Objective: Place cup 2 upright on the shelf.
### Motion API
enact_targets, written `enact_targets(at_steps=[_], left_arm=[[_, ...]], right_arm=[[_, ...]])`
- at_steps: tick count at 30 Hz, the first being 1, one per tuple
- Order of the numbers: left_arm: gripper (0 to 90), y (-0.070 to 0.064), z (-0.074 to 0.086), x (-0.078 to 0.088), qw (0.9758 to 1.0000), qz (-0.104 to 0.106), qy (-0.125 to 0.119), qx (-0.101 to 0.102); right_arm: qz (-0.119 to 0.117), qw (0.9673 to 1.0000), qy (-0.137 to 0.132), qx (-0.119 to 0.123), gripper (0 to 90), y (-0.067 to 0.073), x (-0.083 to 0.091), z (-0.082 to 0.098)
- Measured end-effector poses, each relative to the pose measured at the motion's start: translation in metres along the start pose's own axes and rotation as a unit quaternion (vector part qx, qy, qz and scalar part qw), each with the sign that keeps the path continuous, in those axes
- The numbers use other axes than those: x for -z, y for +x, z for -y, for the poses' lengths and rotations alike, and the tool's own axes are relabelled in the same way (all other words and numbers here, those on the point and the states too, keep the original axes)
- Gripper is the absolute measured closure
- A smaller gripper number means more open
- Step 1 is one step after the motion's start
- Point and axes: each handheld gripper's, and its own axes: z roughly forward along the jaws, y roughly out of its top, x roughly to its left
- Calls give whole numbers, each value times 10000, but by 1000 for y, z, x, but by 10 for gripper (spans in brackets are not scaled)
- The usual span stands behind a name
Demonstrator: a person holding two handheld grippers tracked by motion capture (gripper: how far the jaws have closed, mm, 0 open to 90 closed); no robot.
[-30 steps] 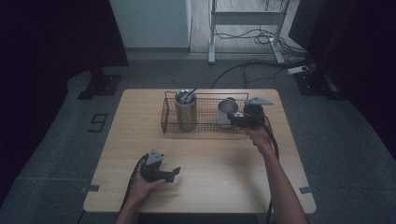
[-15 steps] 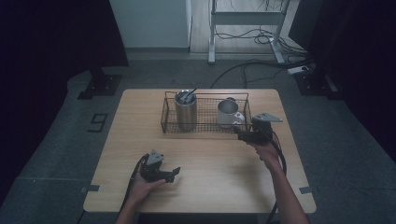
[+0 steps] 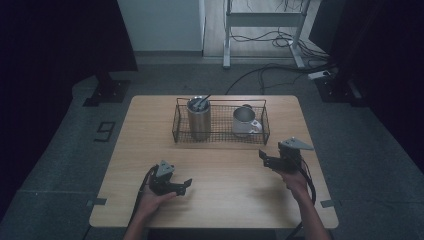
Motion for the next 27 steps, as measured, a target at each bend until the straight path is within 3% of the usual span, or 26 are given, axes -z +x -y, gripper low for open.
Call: enact_targets(at_steps=[7, 15, 27], left_arm=[[73, 0, 0, 0, 10000, -13, 25, -13], [73, 0, 1, 0, 10000, -19, 30, -13], [73, 0, 0, 1, 10000, -19, 16, -23]], right_arm=[[-10, 9999, 88, -71, 137, 0, 10, 23], [36, 9995, 289, -91, 146, -2, 8, 44], [58, 9995, 281, -129, 151, -3, 7, 48]])
